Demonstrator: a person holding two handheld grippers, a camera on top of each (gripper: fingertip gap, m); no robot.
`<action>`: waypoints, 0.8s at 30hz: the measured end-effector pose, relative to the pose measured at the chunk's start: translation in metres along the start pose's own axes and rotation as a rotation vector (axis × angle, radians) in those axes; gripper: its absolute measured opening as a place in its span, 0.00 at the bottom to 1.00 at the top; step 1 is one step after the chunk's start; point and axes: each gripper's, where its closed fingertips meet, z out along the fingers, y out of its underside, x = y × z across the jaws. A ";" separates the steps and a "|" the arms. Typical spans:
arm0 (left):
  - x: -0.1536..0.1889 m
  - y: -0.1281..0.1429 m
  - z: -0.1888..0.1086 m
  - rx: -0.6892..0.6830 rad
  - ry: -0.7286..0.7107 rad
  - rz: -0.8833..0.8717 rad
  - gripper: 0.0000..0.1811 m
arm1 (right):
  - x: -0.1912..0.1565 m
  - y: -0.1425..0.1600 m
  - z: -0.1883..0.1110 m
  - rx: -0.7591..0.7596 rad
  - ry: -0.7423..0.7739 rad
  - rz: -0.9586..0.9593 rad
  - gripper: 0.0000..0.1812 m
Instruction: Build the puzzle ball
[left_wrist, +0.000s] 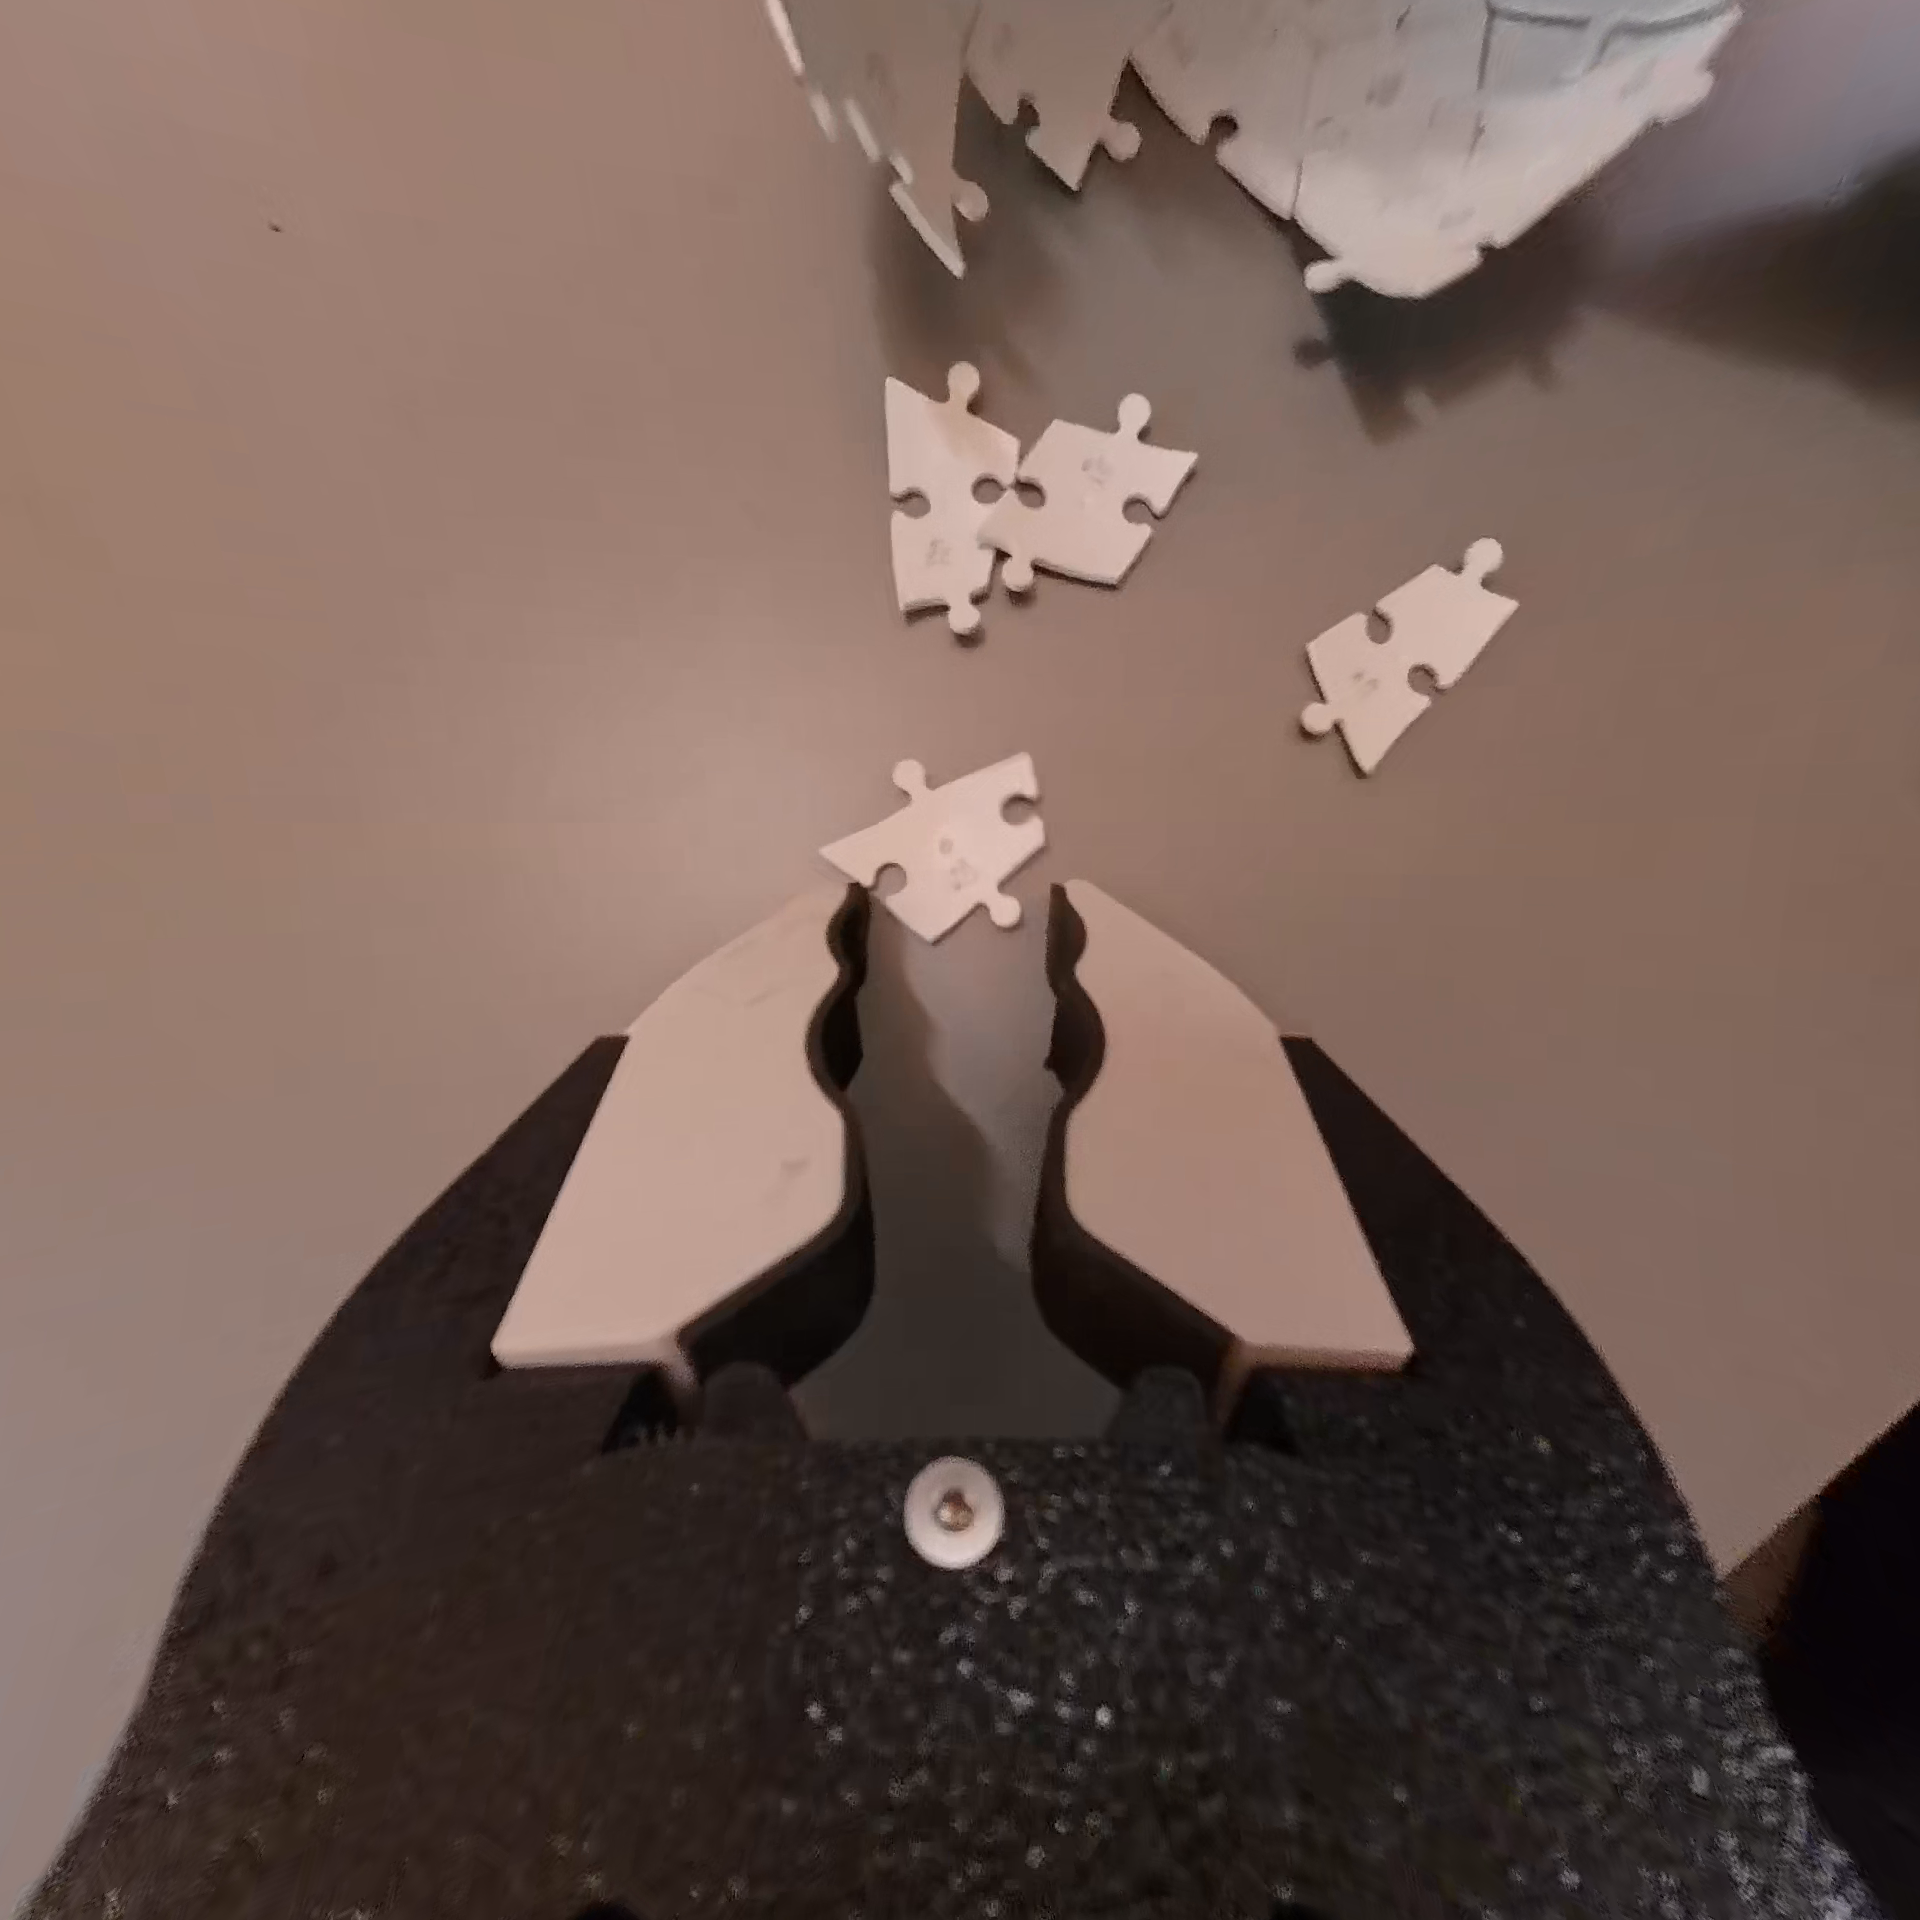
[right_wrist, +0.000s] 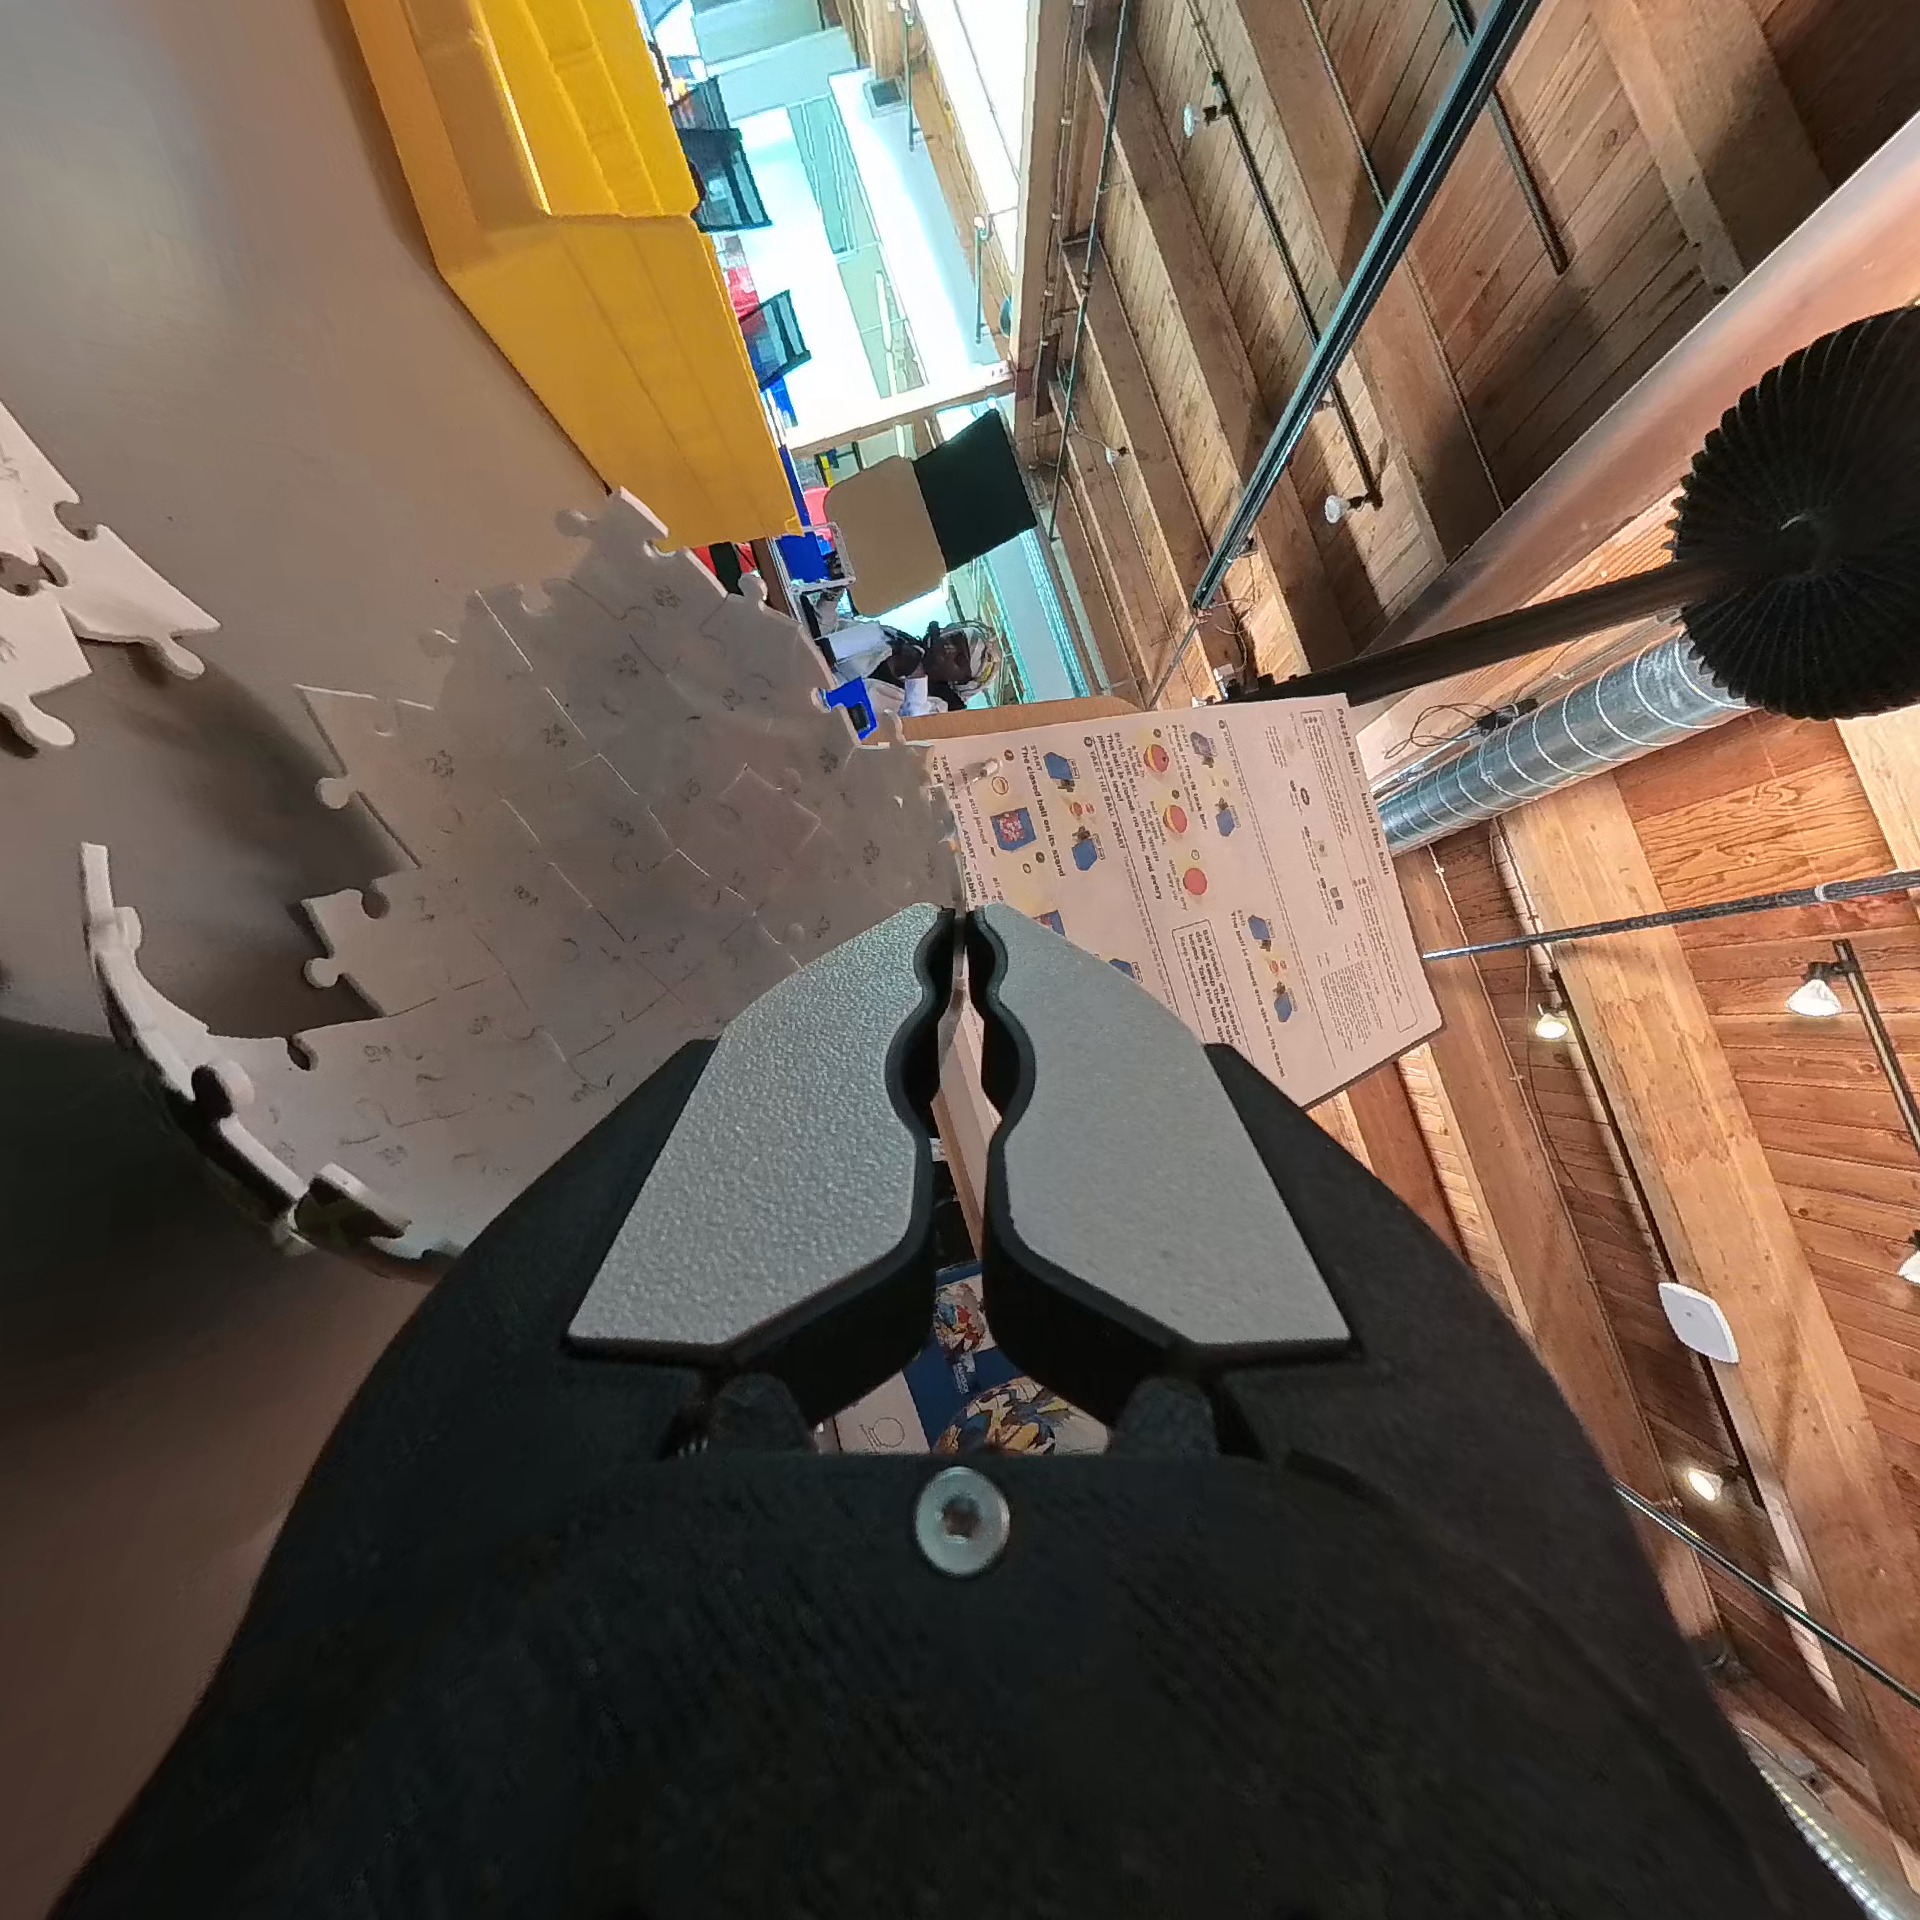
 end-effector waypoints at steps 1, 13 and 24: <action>-0.003 -0.001 0.001 0.005 -0.007 -0.002 0.16 | 0.000 0.000 0.000 0.000 0.000 0.001 0.01; -0.012 -0.003 0.002 0.027 -0.023 0.014 0.16 | 0.000 0.001 0.000 -0.002 -0.001 0.003 0.01; -0.006 -0.011 0.006 0.008 -0.033 -0.073 0.20 | 0.000 0.001 -0.001 -0.001 -0.002 0.004 0.01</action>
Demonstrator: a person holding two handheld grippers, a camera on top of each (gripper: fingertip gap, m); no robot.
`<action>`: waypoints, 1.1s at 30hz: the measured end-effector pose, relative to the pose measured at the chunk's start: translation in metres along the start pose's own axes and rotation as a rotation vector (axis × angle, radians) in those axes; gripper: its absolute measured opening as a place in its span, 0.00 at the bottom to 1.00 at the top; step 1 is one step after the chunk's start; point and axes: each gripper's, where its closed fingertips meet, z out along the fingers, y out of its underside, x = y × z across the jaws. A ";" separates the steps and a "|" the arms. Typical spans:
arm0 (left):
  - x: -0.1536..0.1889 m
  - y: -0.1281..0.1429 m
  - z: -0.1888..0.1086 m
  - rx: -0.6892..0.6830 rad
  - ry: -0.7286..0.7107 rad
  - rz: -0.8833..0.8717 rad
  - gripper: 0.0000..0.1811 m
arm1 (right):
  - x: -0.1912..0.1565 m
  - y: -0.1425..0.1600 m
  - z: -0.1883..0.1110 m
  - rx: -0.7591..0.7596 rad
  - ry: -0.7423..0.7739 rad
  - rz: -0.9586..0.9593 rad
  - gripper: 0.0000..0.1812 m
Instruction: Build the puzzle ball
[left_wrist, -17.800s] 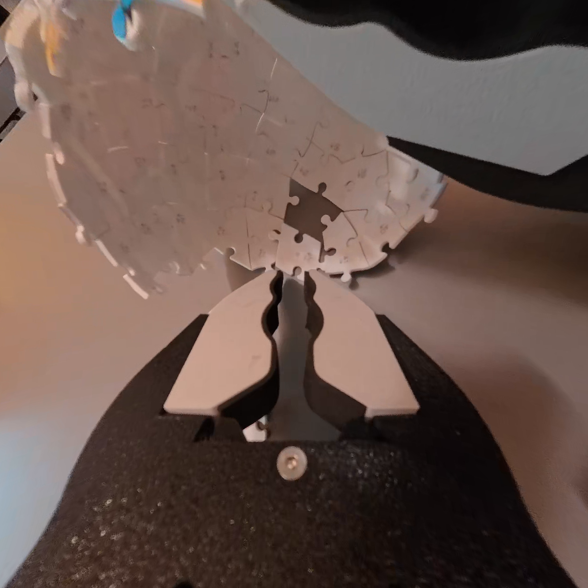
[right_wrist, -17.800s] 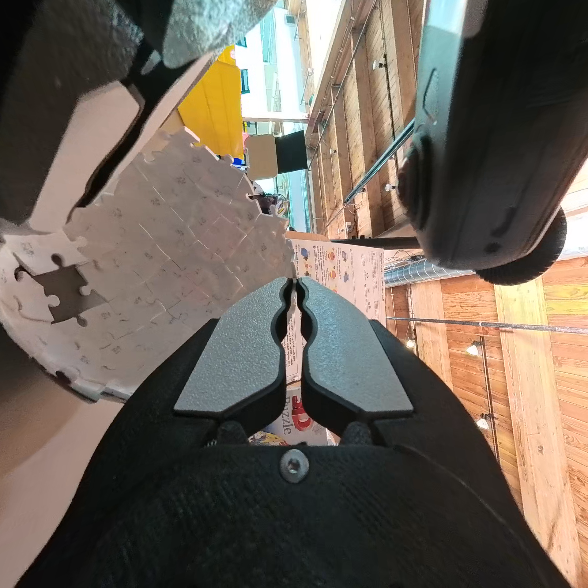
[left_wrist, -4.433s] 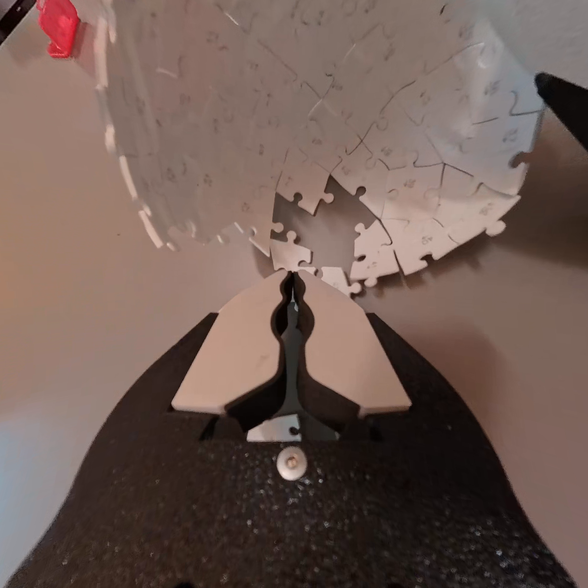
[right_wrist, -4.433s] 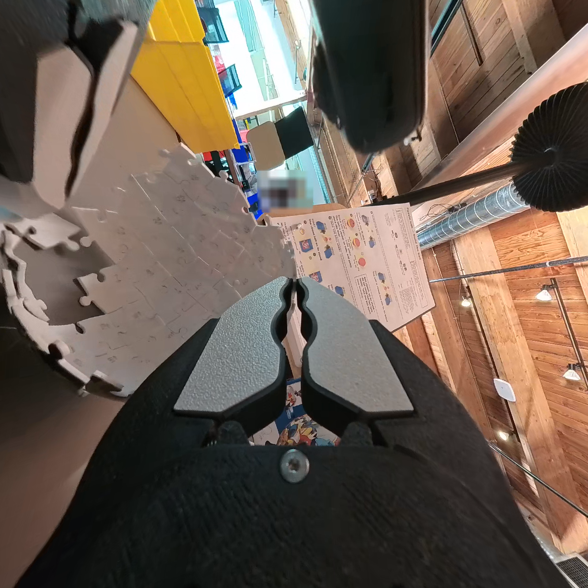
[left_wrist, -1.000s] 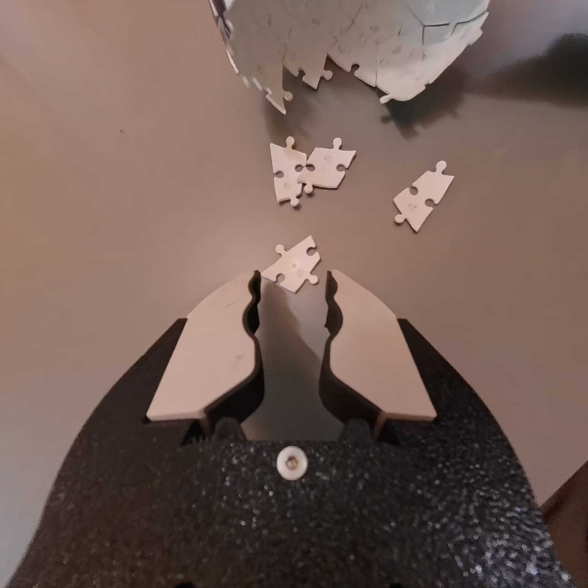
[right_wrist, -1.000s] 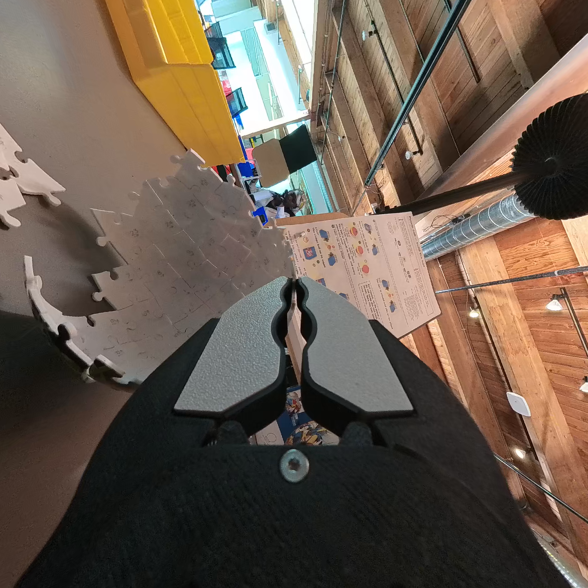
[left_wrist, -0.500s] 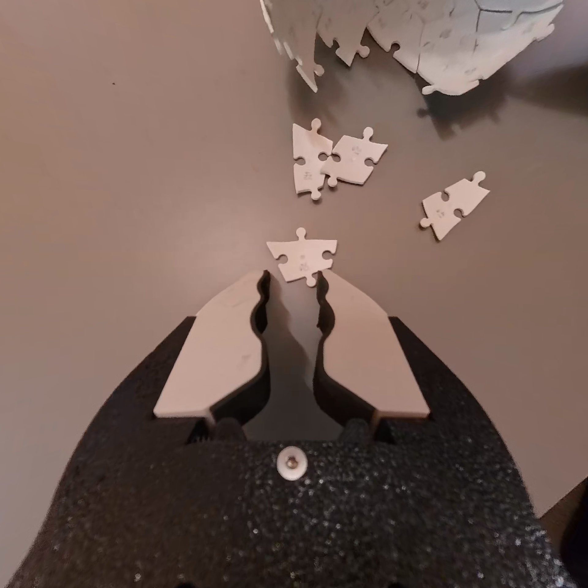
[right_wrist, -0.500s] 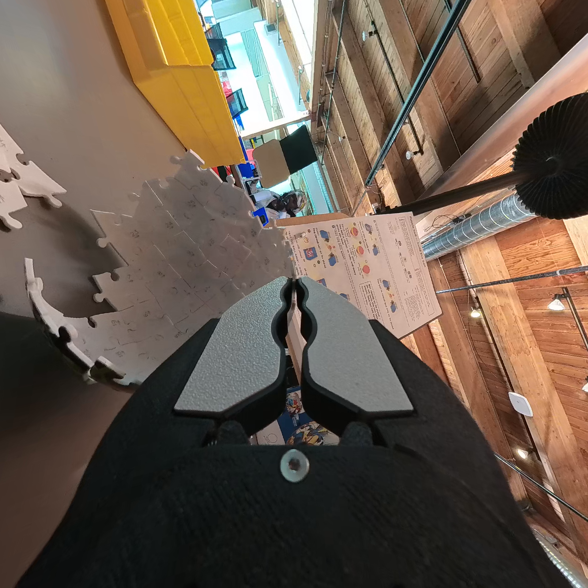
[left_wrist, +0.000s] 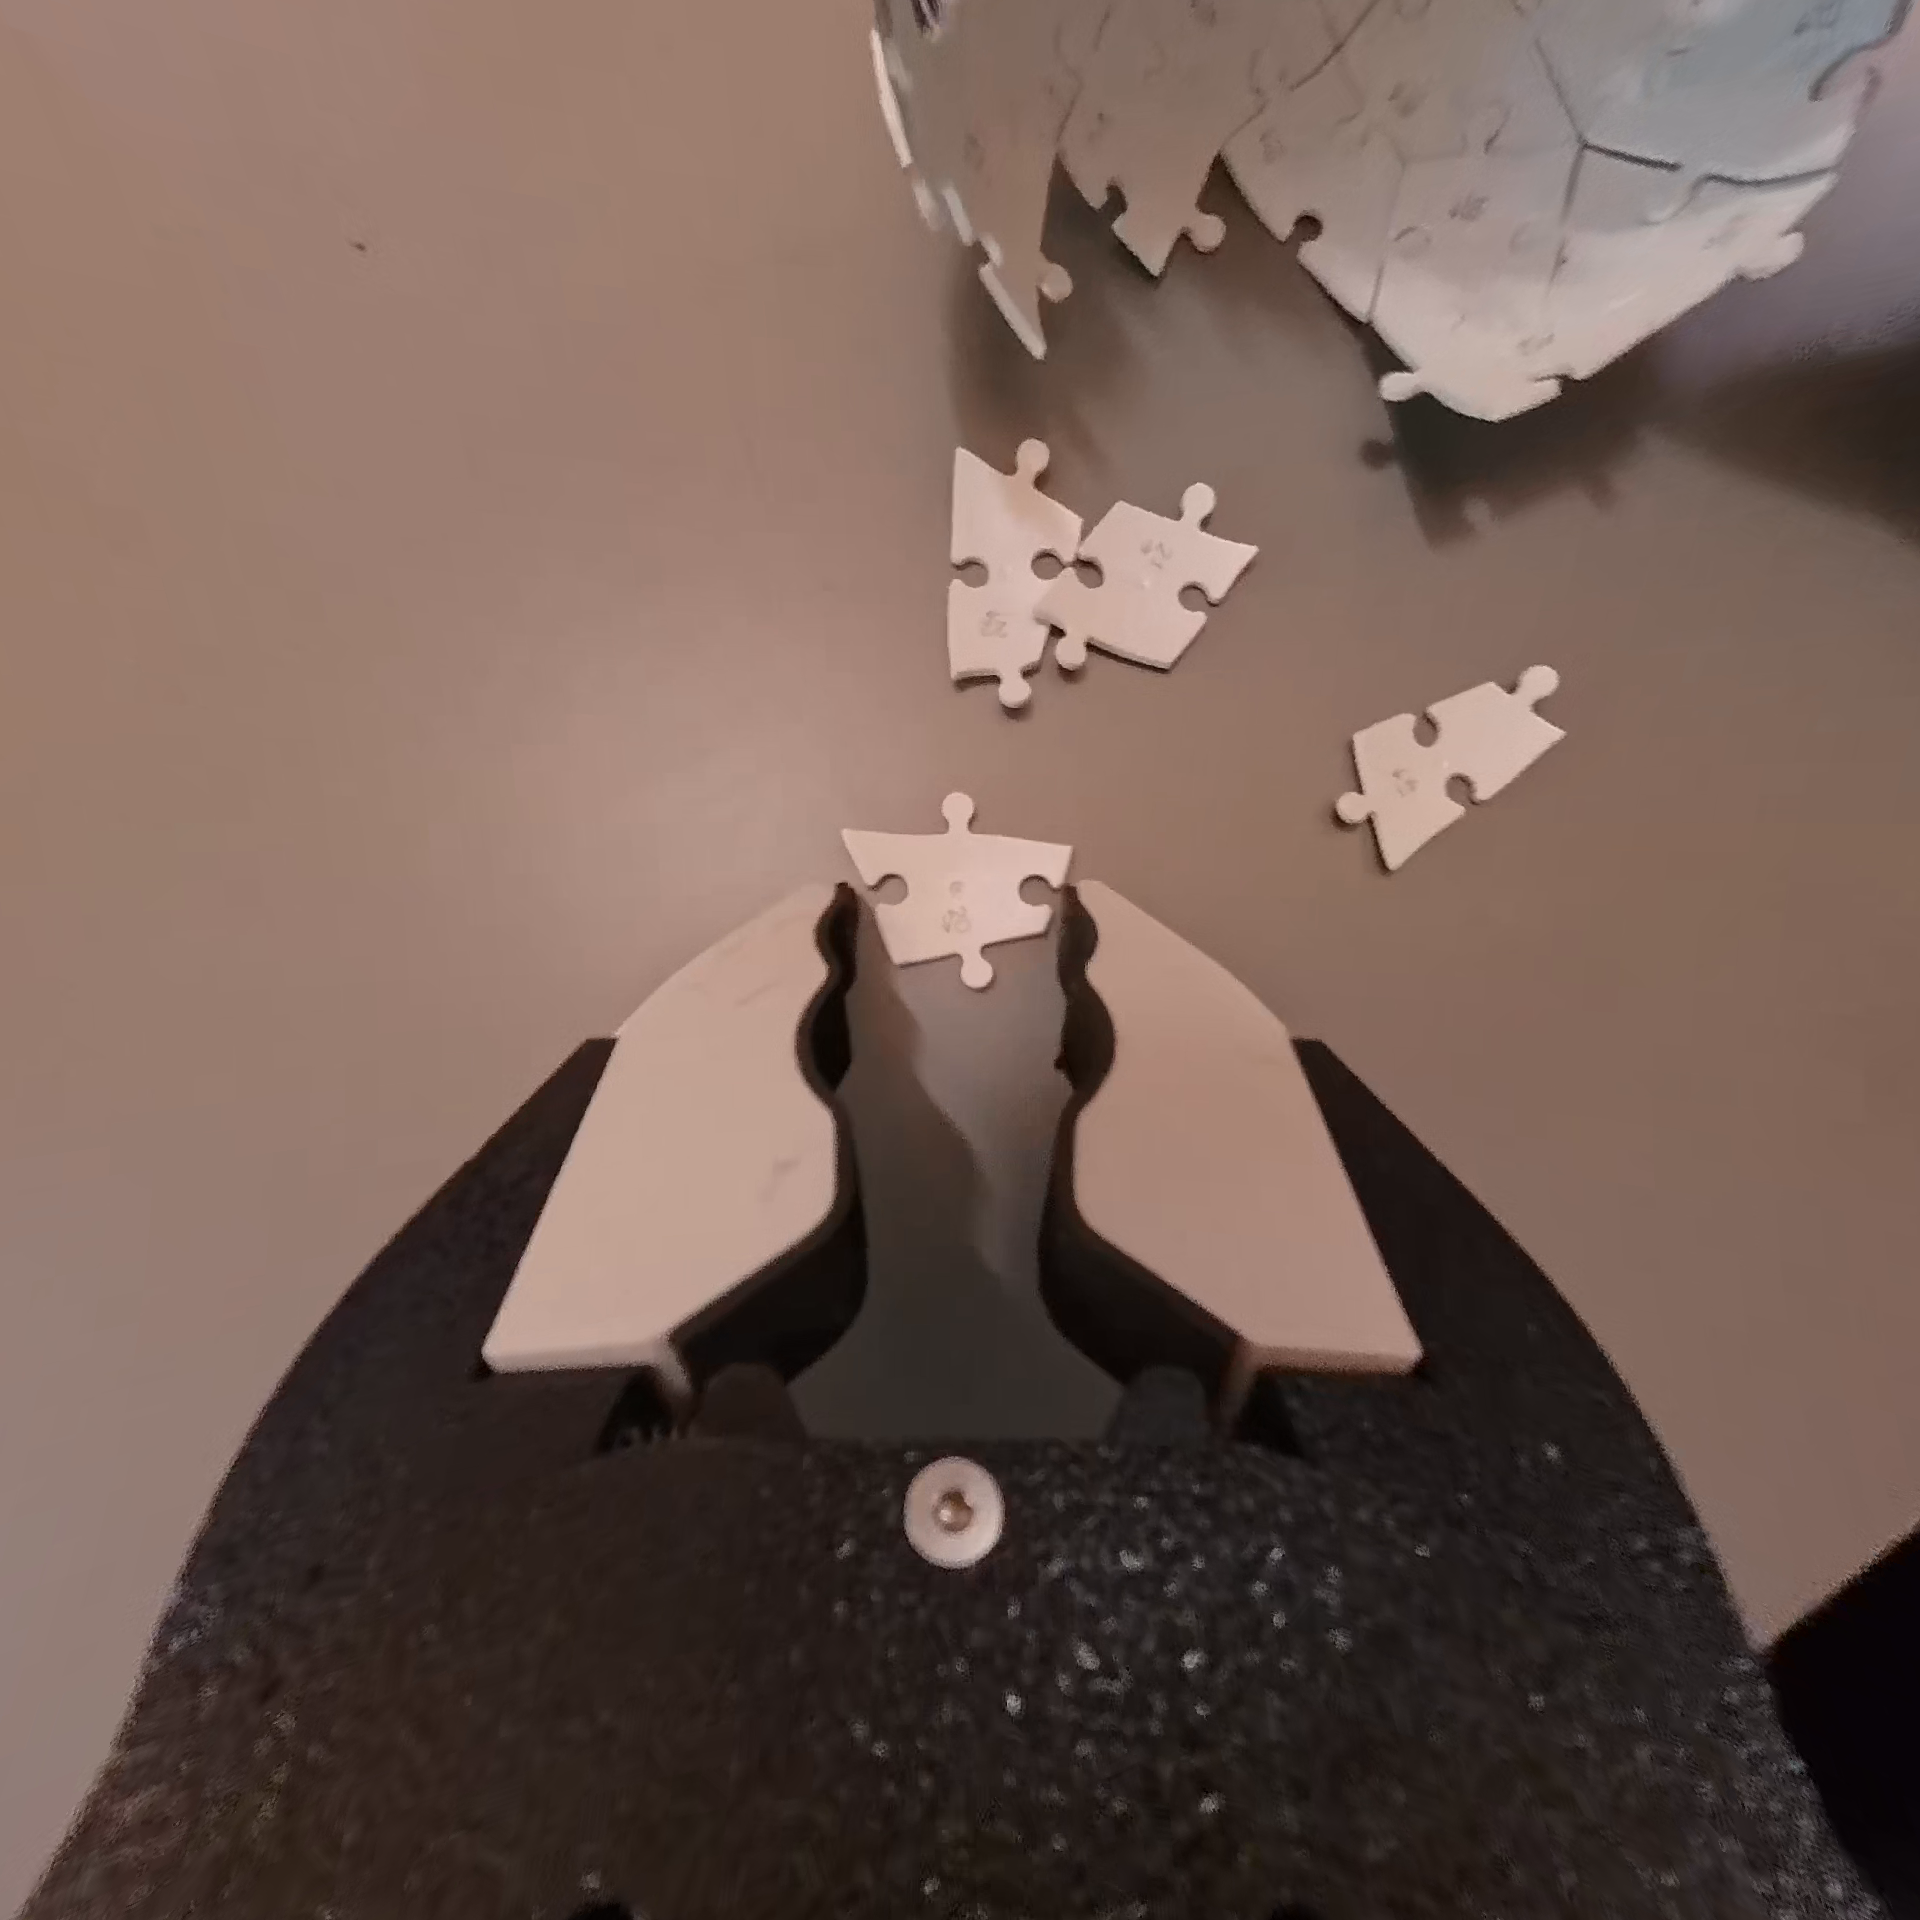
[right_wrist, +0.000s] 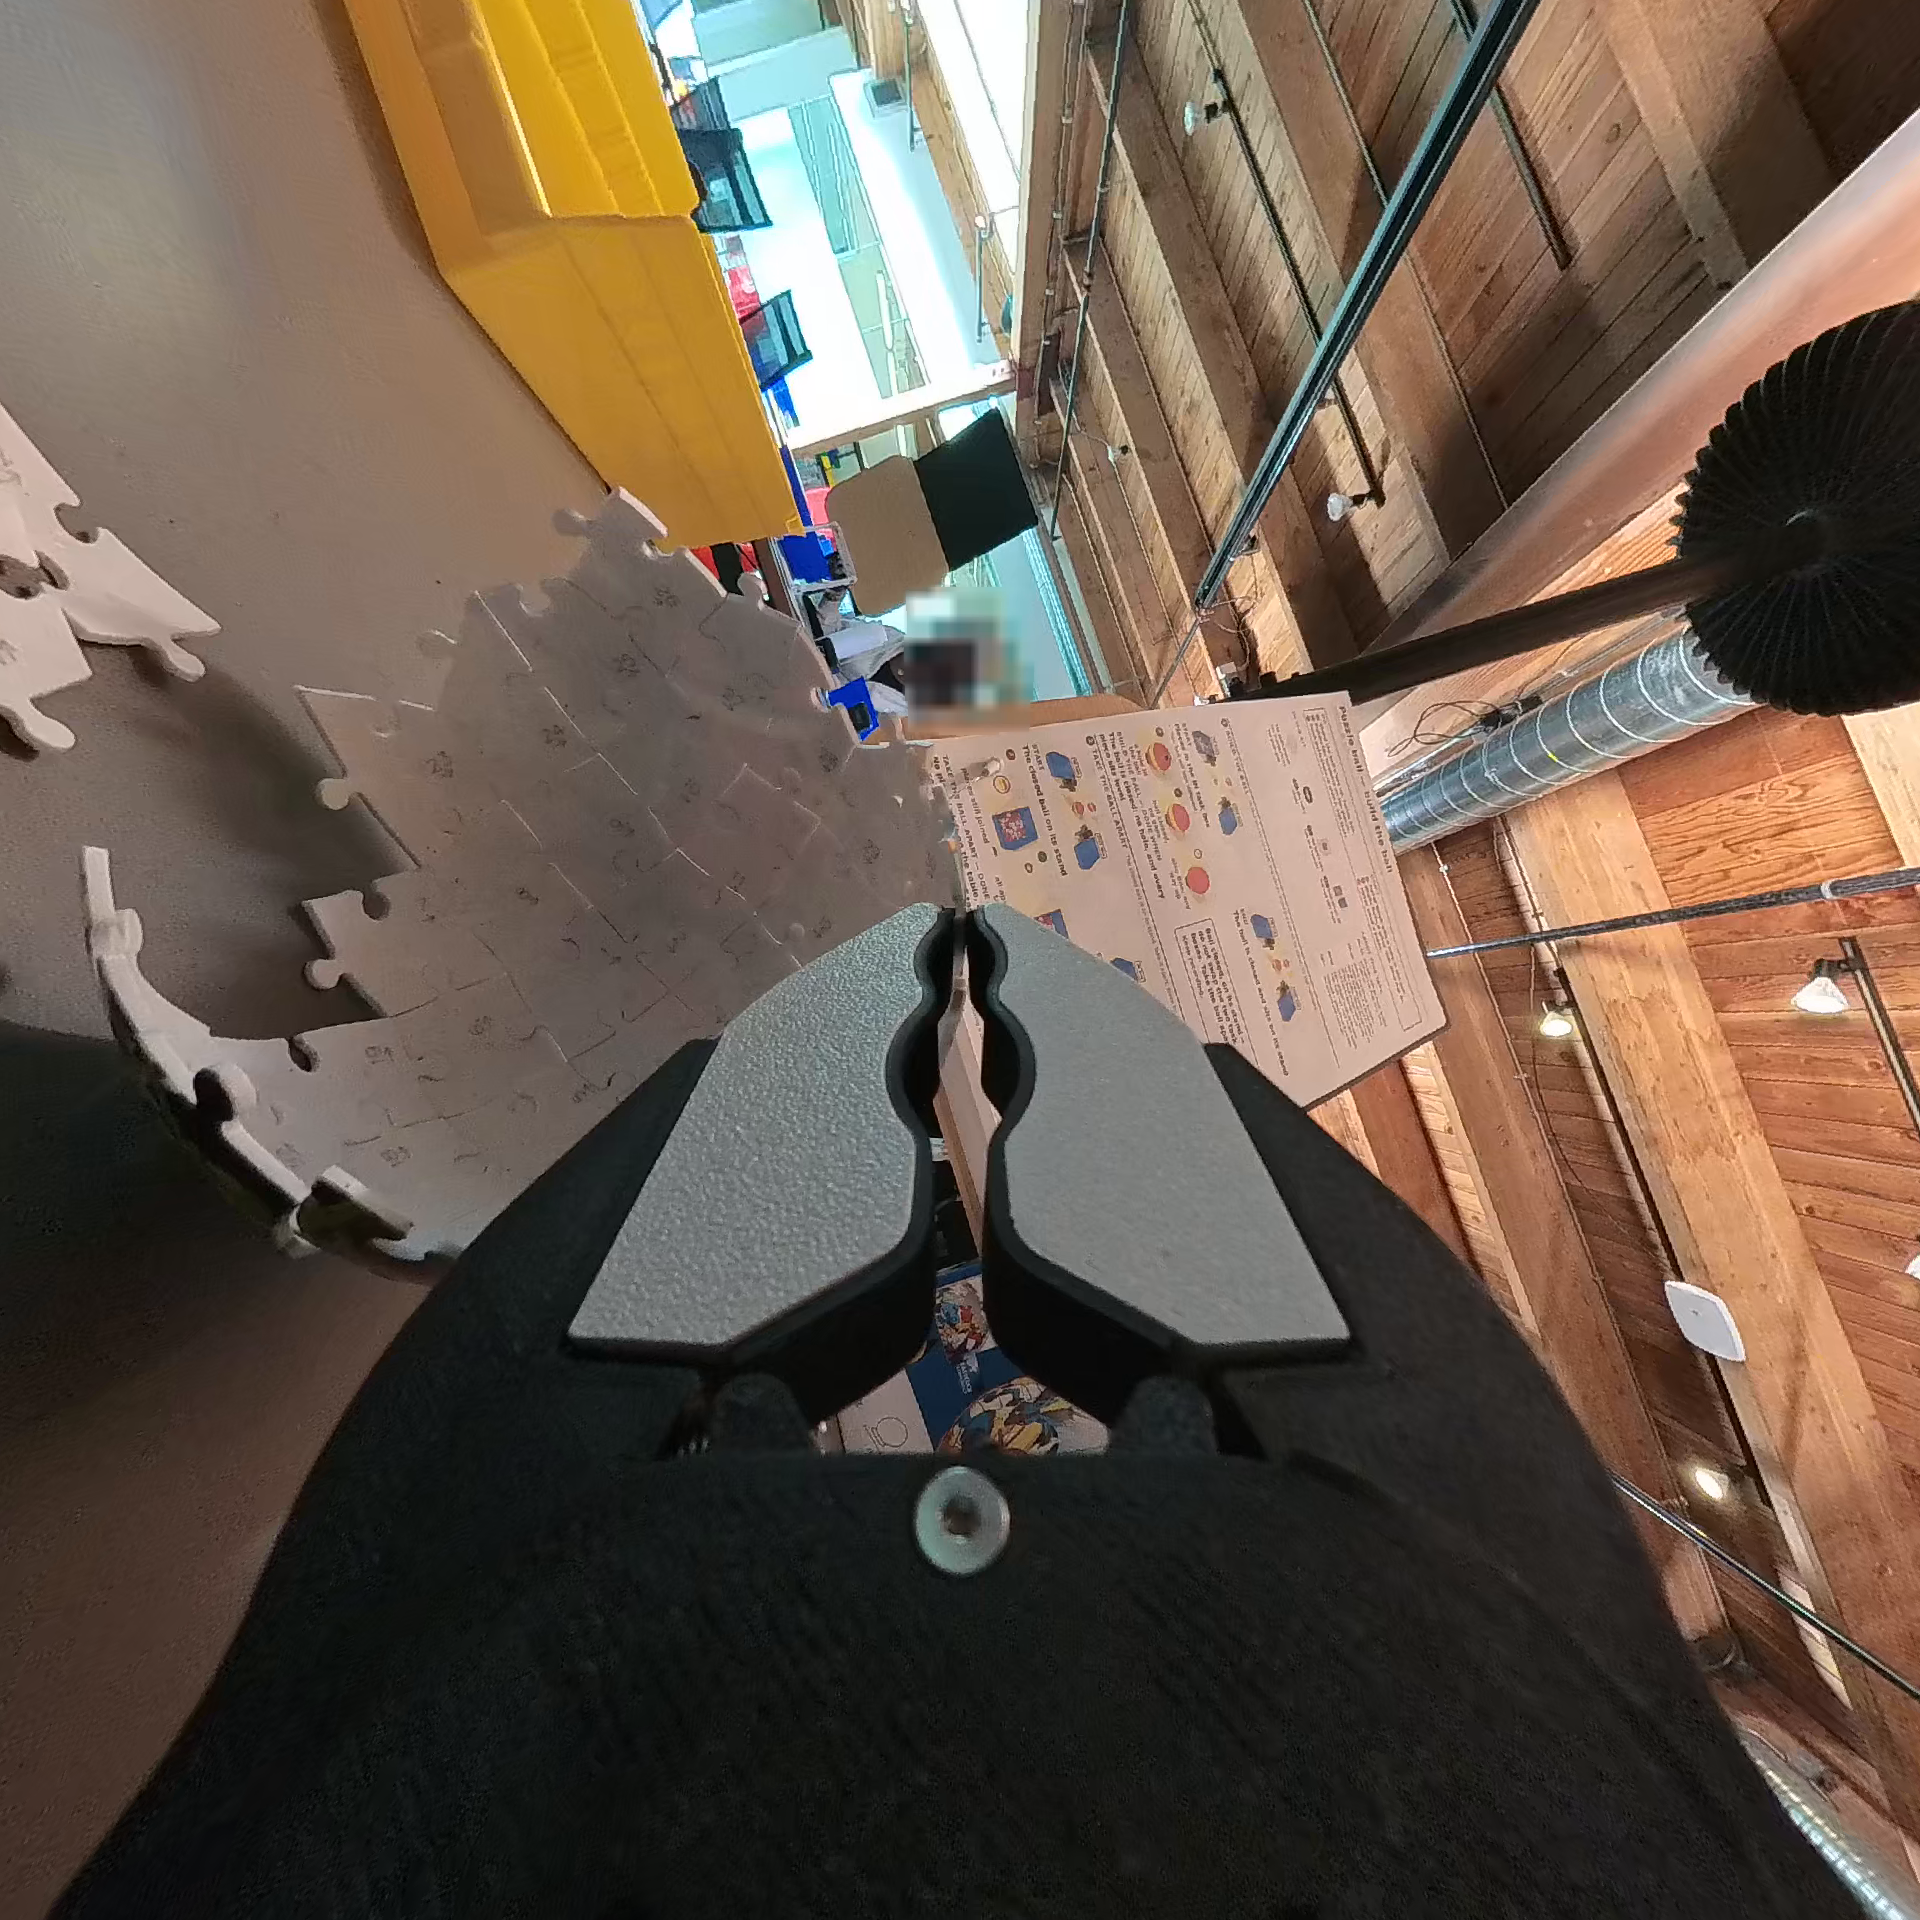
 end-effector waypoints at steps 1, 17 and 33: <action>-0.003 0.000 0.001 -0.005 -0.027 -0.001 0.17 | 0.000 0.000 0.000 -0.001 0.000 0.001 0.01; 0.047 -0.066 -0.005 0.315 -0.022 0.520 0.17 | -0.001 -0.001 0.001 0.014 -0.003 0.011 0.01; 0.051 -0.102 0.052 0.098 -0.083 0.803 0.17 | 0.000 0.010 0.000 0.025 -0.022 0.062 0.01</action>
